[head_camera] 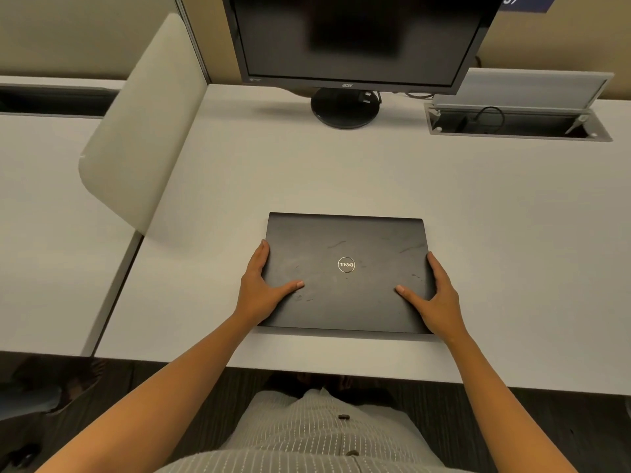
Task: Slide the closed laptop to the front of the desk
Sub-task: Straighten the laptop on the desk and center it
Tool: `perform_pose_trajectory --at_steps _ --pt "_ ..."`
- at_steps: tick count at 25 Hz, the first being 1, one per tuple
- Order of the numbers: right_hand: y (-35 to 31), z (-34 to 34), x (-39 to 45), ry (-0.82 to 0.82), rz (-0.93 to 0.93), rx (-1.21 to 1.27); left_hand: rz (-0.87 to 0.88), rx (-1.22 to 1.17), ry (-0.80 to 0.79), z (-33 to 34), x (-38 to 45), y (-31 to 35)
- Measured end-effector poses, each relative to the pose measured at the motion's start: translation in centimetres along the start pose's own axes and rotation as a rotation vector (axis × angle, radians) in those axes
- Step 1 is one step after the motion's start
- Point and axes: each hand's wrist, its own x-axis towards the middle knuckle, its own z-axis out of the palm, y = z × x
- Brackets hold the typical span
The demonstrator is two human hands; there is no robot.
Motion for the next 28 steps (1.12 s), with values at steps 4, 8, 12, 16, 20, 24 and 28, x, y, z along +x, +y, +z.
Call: perform_pose_trajectory --at_steps 4,8,12,16,20,24,28 --pt "-0.30 0.17 -0.27 -0.001 -0.023 -0.019 0.010 0.003 -0.003 -0.04 0.01 0.17" --pt "-0.28 0.55 -0.43 -0.012 -0.036 -0.046 0.023 0.024 -0.011 -0.08 -0.03 0.14" --pt "-0.15 0.31 -0.13 -0.017 -0.004 -0.041 0.024 0.032 -0.021 -0.12 -0.07 0.15" --pt "-0.02 0.13 -0.09 -0.011 0.010 -0.039 0.030 0.032 -0.021 -0.23 -0.07 0.08" --pt "0.04 0.37 -0.49 0.000 0.013 -0.013 0.043 0.038 -0.027 -0.43 0.09 -0.03" --pt "-0.07 0.31 -0.51 -0.002 0.014 -0.002 0.046 0.048 -0.019 -0.33 0.08 0.02" --pt "0.05 0.02 -0.36 -0.021 0.008 -0.007 0.043 0.043 -0.014 -0.21 -0.07 0.06"
